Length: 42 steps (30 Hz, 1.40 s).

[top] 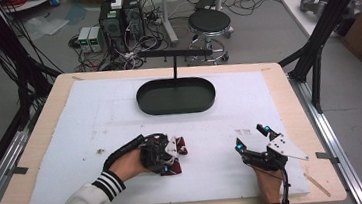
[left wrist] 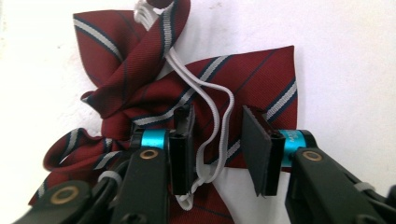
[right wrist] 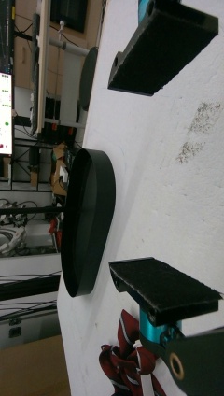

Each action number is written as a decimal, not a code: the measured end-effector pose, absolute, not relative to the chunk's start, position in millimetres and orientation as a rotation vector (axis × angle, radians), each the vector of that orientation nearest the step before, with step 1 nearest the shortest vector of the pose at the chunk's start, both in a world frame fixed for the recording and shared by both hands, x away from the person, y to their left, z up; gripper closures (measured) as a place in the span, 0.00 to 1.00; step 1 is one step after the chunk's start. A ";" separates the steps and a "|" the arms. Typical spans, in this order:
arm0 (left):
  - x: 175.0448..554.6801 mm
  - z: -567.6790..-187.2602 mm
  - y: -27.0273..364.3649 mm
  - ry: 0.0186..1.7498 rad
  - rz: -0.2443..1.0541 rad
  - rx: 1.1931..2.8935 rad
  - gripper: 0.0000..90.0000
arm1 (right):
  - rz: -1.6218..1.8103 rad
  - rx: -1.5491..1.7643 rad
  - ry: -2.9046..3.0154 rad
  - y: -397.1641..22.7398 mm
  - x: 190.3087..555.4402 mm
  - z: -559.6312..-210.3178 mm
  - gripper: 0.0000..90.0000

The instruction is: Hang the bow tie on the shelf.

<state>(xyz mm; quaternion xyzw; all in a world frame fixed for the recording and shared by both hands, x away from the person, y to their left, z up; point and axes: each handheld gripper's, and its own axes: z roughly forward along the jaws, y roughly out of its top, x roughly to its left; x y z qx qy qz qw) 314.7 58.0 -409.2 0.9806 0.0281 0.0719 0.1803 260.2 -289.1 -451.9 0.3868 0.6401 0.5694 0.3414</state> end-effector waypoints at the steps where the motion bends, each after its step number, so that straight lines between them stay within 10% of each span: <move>1: 315.2 -409.2 58.0 0.078 0.211 2.769 0.73 | 1.481 1.006 1.665 -289.1 260.2 -451.8 0.12; 21: 319.6 -408.7 59.0 0.183 0.139 2.777 0.94 | 1.480 1.006 1.665 -289.1 260.1 -451.8 0.12; 42: 323.0 -380.0 79.3 0.295 0.262 2.553 0.95 | 1.477 0.999 1.666 -289.1 260.4 -451.8 0.12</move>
